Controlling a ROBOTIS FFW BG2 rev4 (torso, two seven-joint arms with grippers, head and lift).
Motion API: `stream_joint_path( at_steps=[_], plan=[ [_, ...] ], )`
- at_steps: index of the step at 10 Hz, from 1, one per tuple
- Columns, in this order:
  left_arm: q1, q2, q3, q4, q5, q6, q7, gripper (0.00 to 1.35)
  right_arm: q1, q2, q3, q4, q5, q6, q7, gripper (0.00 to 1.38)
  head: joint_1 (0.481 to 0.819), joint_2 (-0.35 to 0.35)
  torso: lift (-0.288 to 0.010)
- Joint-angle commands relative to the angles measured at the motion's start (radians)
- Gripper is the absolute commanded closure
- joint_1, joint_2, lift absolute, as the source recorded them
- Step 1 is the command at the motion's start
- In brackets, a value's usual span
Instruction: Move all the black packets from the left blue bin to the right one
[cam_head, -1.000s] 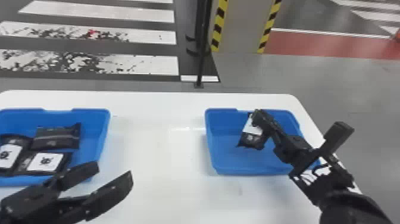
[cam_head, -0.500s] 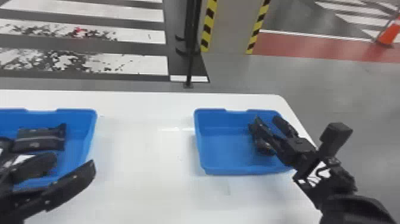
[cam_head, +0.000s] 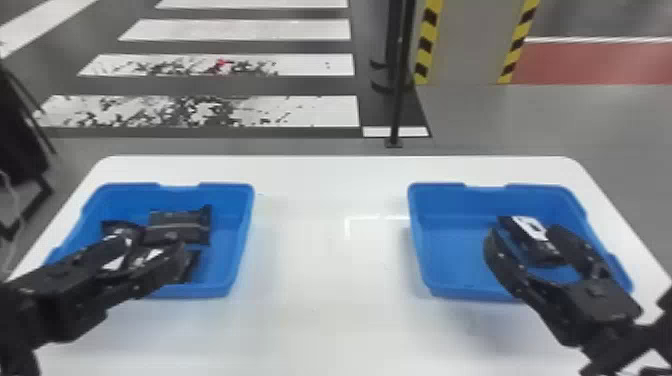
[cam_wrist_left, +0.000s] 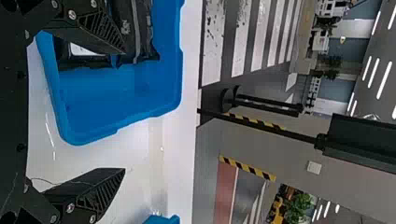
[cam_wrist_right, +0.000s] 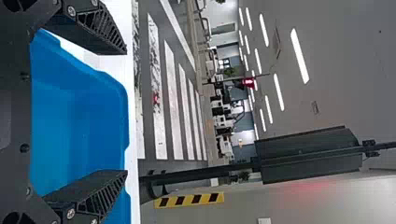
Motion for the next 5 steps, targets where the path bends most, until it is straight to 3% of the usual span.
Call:
stream_joint_path(
  at_steps=[1,5],
  plan=[
    [-0.051,0.012,0.002,0.069,-0.037,0.006,0.0,0.17,0.081,0.015,0.029,-0.048,0.005,-0.04,-0.017,0.12,0.695,0.082,-0.185],
    [-0.24,0.051,-0.03,0.253,-0.162,0.109,0.003,0.17,0.189,0.026,0.061,-0.1,-0.033,-0.04,-0.024,0.12,0.695,0.188,-0.185]
  ],
)
